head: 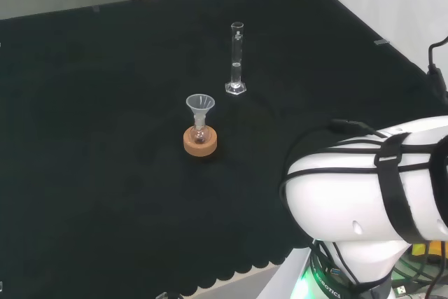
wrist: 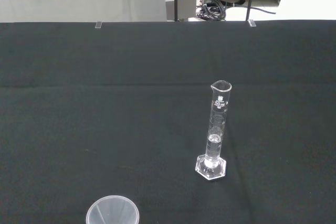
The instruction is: Pick up the graduated cylinder.
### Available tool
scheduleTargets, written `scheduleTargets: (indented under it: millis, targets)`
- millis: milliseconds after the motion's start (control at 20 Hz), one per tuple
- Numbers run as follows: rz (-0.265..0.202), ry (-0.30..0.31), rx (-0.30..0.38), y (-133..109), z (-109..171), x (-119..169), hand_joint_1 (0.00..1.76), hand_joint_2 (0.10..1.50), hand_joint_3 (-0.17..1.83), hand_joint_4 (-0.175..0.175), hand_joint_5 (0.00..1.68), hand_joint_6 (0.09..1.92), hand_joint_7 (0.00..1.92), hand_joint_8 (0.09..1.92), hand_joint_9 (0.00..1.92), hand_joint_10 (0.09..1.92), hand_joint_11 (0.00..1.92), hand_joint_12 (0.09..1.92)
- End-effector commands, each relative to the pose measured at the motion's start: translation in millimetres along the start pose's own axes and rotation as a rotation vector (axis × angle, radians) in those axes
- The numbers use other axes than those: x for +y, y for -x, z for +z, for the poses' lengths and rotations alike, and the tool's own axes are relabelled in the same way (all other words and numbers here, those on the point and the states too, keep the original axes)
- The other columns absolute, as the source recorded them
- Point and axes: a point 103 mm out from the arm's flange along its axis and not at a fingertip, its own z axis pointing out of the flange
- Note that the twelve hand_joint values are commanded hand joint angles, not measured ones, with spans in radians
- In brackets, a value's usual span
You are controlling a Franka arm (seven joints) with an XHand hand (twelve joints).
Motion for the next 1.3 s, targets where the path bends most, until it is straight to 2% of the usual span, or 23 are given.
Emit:
scheduleTargets:
  millis: [50,200,300,350,550,850,1150,1300]
  targets:
    - [0.000,0.011,-0.013,1,0,1,0.10,1.13,0.56,-0.012,0.15,0.19,0.00,0.45,0.16,0.64,0.10,1.32]
    - [0.005,0.014,-0.020,-8,0,-1,0.06,1.22,0.41,-0.012,0.19,0.09,0.00,0.43,0.15,0.64,0.07,1.36]
    - [0.008,0.015,-0.020,-10,0,-1,0.05,1.23,0.37,-0.012,0.21,0.09,0.00,0.42,0.15,0.64,0.07,1.37]
    - [0.029,0.016,-0.004,-10,0,-1,0.05,1.24,0.36,-0.012,0.21,0.09,0.00,0.43,0.15,0.64,0.07,1.37]
    - [0.035,0.004,-0.003,-8,5,1,0.05,1.25,0.34,-0.013,0.22,0.09,0.00,0.43,0.16,0.64,0.07,1.37]
    - [0.051,-0.010,-0.041,-5,42,23,0.07,1.25,0.33,-0.015,0.23,0.09,0.00,0.44,0.16,0.64,0.08,1.37]
    - [0.083,-0.021,-0.039,-4,74,45,0.09,1.25,0.31,-0.019,0.24,0.09,0.03,0.46,0.18,0.65,0.09,1.37]
    - [0.079,-0.015,-0.033,2,87,58,0.11,1.25,0.30,-0.022,0.25,0.09,0.04,0.47,0.19,0.65,0.10,1.37]
